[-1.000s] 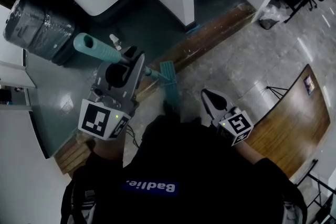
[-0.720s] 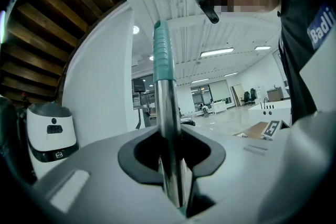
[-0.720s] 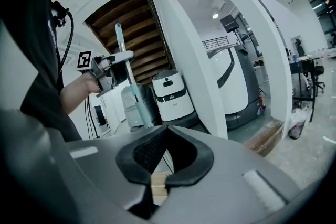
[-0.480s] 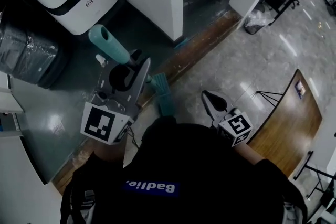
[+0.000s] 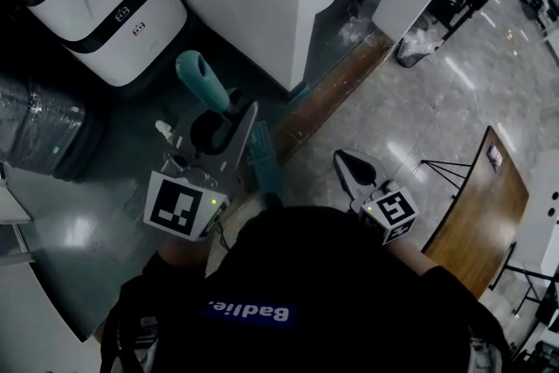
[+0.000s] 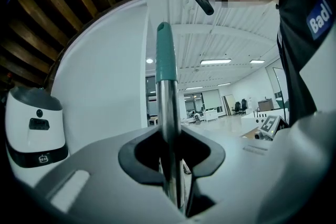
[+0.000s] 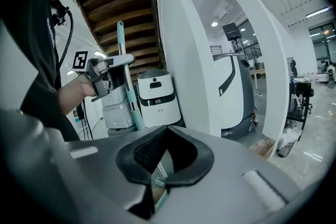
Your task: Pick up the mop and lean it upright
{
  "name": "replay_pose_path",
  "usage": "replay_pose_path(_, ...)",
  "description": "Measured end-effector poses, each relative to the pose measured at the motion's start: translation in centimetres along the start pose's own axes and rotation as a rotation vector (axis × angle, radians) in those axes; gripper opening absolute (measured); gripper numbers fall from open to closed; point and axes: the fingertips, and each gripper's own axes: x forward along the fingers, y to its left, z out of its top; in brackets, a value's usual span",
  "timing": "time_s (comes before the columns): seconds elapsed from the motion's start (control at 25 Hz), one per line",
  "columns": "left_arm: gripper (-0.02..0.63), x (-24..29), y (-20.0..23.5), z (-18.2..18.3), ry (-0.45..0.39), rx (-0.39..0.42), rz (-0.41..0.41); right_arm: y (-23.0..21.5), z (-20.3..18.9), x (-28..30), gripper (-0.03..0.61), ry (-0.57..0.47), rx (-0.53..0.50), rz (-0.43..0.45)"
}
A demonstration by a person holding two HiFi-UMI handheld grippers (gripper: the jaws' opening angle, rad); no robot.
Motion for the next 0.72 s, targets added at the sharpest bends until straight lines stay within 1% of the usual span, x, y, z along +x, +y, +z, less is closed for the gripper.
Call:
replay_pose_path(0.16, 0.092, 0.3, 3.7, -0.6, -0.012, 0.020, 0.008, 0.6, 0.6, 2.8, 0.005, 0.004, -0.011, -0.012)
replay_pose_path(0.36, 0.091, 1.3, 7.5, -1.4, -0.003, 0.039, 0.041, 0.1, 1.1, 4.9, 0.005, 0.009, -0.006, -0.019)
replay_pose_path(0.56, 0.091, 2.7, 10.5, -2.2, 0.010, 0.057, 0.093, -0.7, 1.3, 7.4, 0.005, 0.015, 0.002, 0.018)
replay_pose_path(0.72, 0.092, 4.0, 12.4, -3.0, 0.027, 0.062, 0.146, -1.9, 2.2, 9.9, 0.005, 0.005, -0.002, 0.070)
